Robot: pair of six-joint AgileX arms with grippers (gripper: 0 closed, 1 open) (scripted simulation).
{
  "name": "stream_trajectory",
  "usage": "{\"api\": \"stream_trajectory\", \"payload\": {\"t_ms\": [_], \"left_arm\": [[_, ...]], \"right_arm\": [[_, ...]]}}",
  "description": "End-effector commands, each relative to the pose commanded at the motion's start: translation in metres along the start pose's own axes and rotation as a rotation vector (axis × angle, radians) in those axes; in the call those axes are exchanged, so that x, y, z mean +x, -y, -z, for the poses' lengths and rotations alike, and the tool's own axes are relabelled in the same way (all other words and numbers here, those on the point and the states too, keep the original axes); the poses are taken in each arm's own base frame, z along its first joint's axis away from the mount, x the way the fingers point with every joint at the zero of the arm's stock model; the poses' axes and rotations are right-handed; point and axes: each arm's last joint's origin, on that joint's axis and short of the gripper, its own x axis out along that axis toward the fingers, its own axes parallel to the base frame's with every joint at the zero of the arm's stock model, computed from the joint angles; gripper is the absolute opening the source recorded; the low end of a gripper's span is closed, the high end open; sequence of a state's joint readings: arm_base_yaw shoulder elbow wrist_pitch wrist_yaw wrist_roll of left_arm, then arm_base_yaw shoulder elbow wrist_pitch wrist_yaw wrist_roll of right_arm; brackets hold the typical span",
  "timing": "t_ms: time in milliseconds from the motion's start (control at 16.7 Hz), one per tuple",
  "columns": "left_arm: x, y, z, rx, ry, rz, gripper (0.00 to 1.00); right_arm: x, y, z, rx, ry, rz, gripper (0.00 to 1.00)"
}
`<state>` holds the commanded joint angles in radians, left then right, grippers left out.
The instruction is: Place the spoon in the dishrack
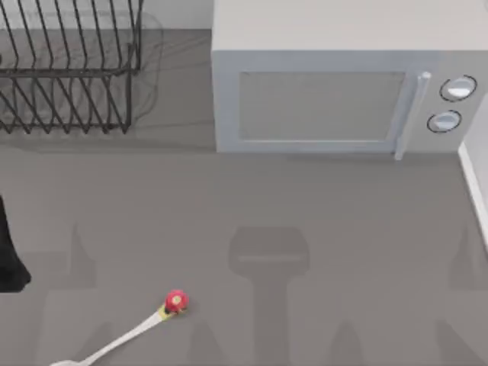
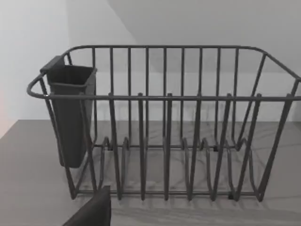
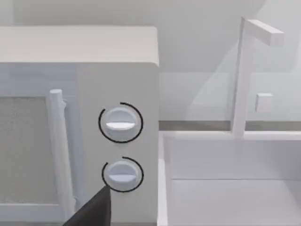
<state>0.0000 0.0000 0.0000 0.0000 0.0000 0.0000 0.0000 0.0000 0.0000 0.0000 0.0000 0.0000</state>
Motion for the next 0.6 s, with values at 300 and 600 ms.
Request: {"api": "stream_trajectory", "payload": {"t_ms": [300, 600], "left_arm": [[0.001, 0.004, -0.008, 0.02, -0.067, 0.038, 1.0], [0.014, 0.021, -0.033, 0.129, -0.389, 0.195, 1.0]], "right_arm": [[0.0, 0.0, 0.0, 0.0, 0.0, 0.0, 1.0], [0.0, 0.0, 0.0, 0.0, 0.0, 0.0, 1.0]]}}
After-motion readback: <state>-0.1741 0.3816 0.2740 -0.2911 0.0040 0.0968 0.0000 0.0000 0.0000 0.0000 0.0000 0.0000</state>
